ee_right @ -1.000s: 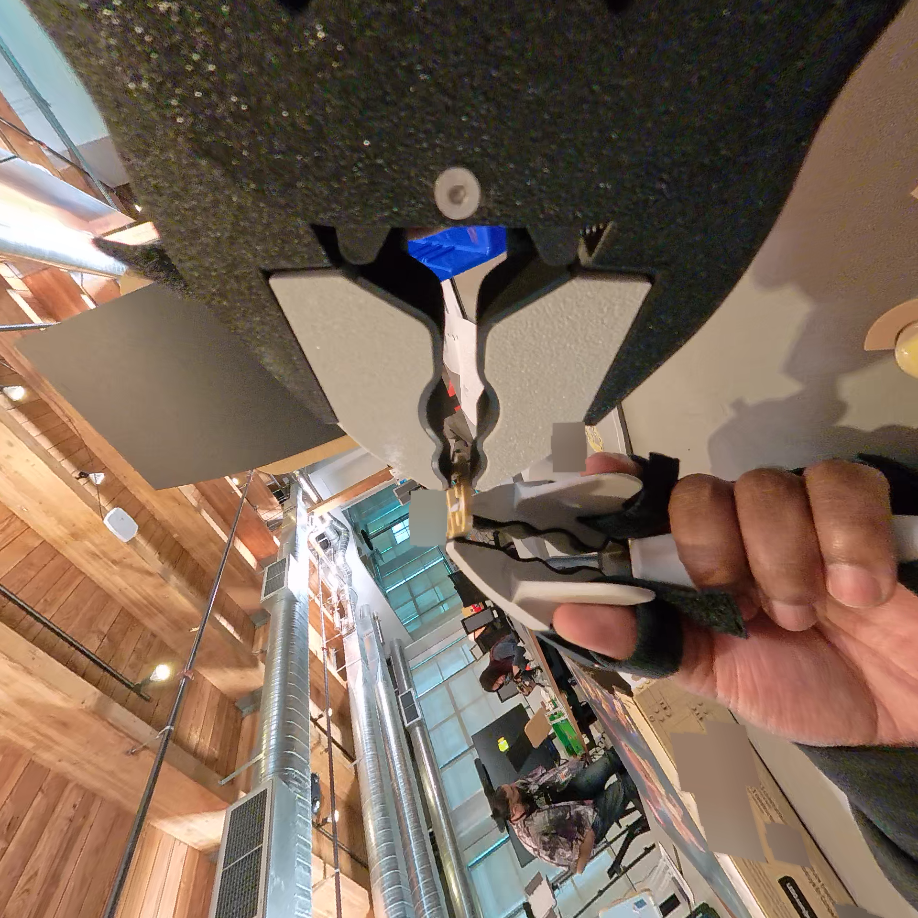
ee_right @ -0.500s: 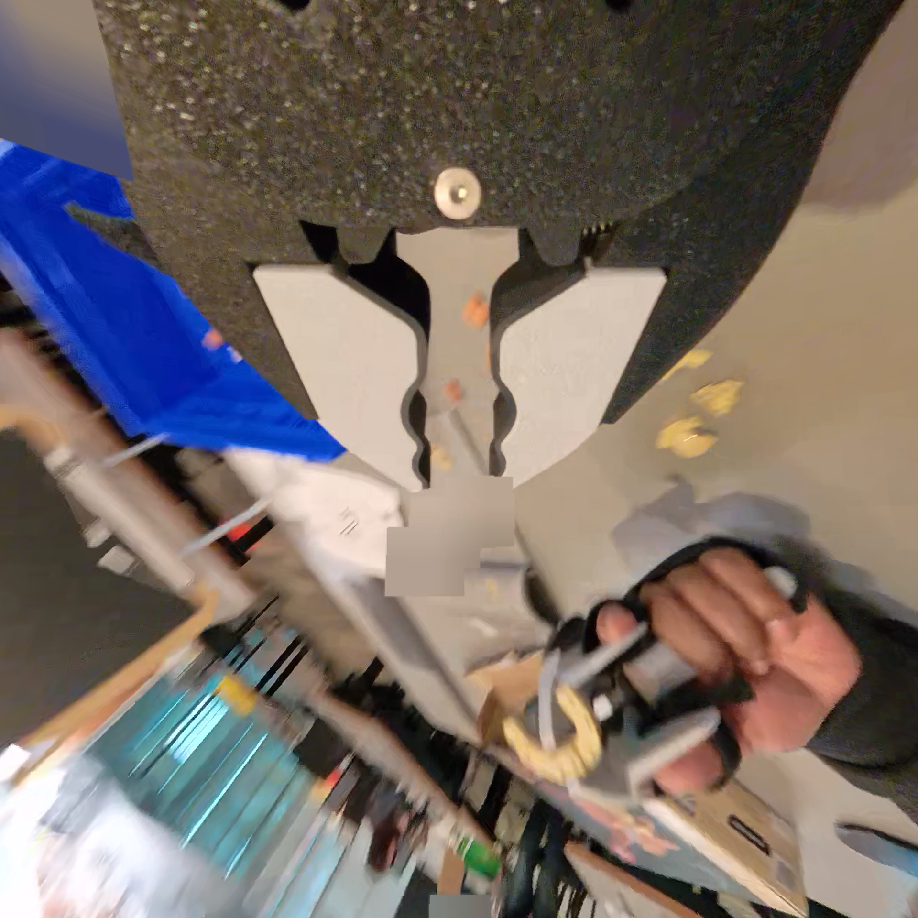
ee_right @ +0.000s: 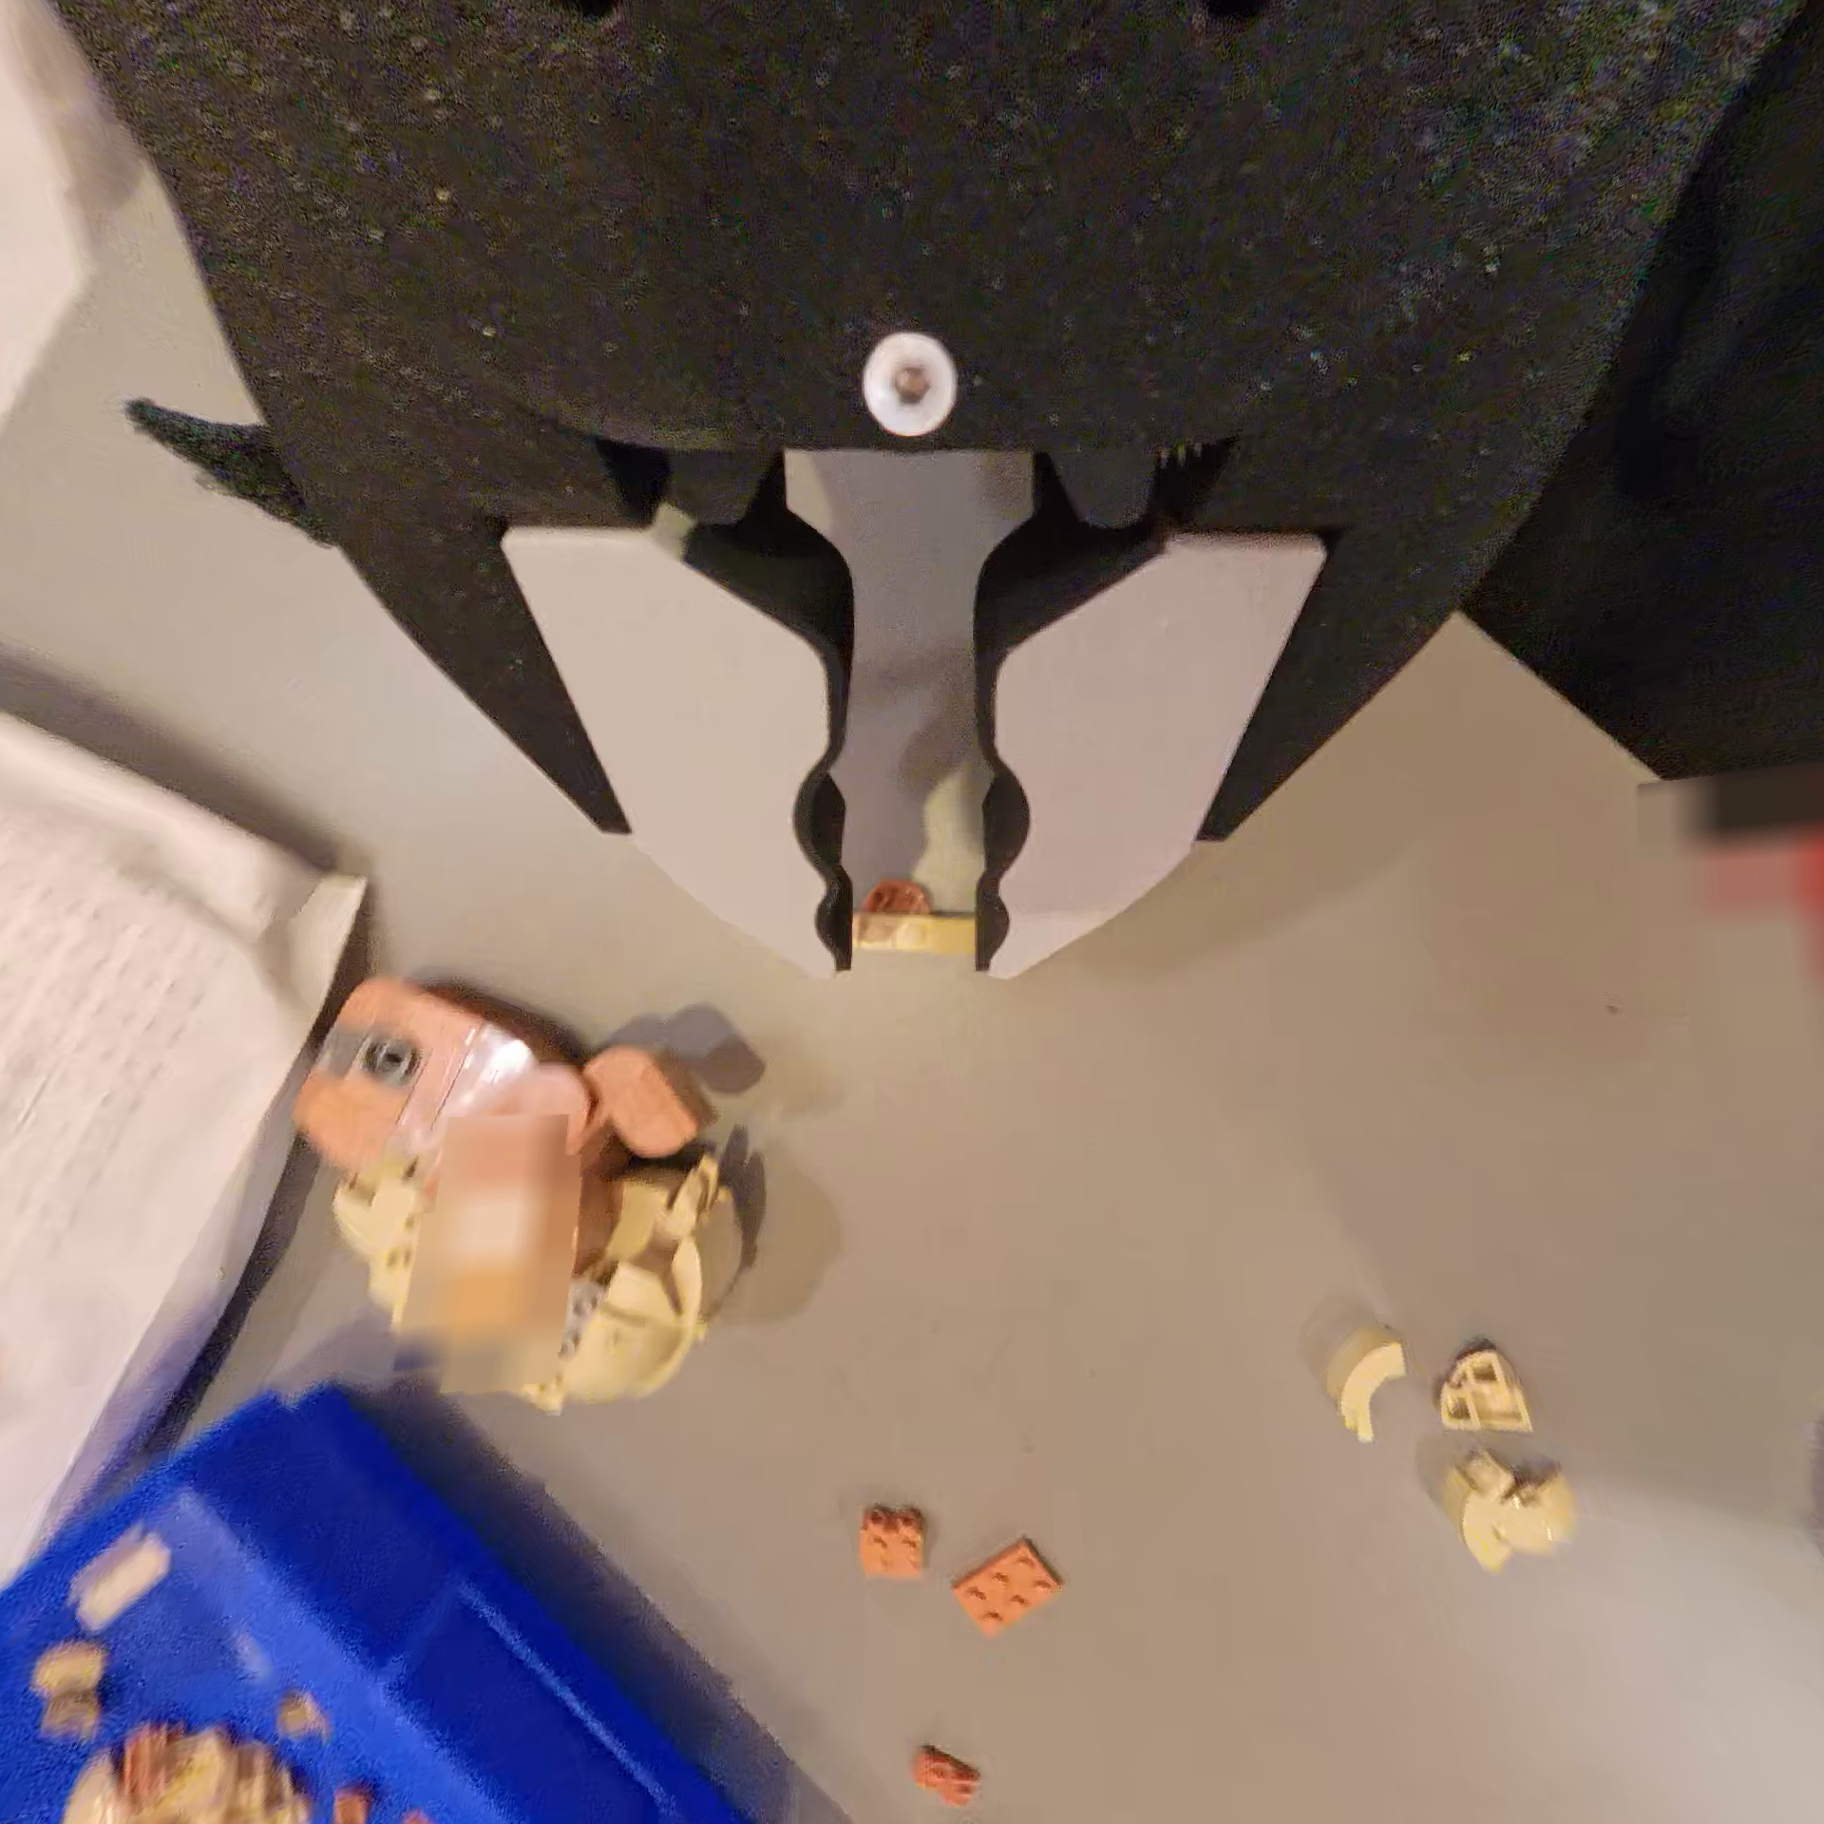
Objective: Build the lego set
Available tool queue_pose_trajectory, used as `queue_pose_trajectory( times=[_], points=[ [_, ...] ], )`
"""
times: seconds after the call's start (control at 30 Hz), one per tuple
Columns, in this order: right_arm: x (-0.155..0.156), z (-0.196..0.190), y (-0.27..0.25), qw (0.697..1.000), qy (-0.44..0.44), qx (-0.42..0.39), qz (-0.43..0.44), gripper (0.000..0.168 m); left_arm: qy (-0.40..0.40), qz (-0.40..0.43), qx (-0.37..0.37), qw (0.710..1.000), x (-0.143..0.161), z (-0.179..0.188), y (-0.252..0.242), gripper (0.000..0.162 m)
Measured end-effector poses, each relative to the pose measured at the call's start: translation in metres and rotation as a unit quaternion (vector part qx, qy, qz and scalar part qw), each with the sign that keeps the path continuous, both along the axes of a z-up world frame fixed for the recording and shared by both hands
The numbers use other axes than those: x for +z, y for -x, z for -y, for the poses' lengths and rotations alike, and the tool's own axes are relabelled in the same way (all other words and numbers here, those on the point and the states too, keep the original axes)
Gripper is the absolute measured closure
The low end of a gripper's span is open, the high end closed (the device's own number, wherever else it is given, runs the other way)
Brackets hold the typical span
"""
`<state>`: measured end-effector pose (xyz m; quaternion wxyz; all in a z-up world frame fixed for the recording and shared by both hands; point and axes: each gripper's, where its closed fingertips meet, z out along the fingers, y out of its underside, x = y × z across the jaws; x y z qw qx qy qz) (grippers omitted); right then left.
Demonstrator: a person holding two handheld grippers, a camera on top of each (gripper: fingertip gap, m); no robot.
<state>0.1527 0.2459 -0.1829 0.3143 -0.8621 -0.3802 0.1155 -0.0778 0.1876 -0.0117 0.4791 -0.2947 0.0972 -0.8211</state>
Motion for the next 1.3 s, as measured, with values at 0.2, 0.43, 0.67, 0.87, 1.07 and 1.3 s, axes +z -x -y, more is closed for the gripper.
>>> queue_pose_trajectory(
  times=[0.2, 0.43, 0.67, 0.87, 1.07, 1.3],
  points=[
    [-0.018, 0.025, 0.002, 0.991, 0.06, -0.103, -0.064, 0.14, -0.025, -0.041, 0.016, 0.999, -0.008, 0.006, -0.006, 0.154],
    [-0.034, 0.017, -0.002, 0.987, 0.045, -0.155, -0.018, 0.12, -0.042, -0.072, 0.015, 0.996, -0.018, 0.017, -0.019, 0.154],
    [-0.041, 0.0, 0.002, 0.988, 0.024, -0.147, -0.032, 0.131, -0.05, -0.074, 0.005, 0.996, -0.021, 0.025, -0.027, 0.154],
    [-0.04, -0.005, 0.003, 0.99, 0.016, -0.129, -0.046, 0.137, -0.037, -0.044, -0.027, 0.998, -0.026, 0.031, -0.031, 0.154],
    [0.02, 0.012, 0.058, 0.986, -0.012, 0.011, -0.165, 0.136, -0.045, 0.003, -0.083, 0.995, -0.026, 0.048, -0.031, 0.154],
    [0.148, 0.081, 0.153, 0.932, -0.117, 0.274, -0.206, 0.137, -0.045, 0.008, -0.142, 0.989, -0.024, 0.054, -0.035, 0.154]
  ],
)
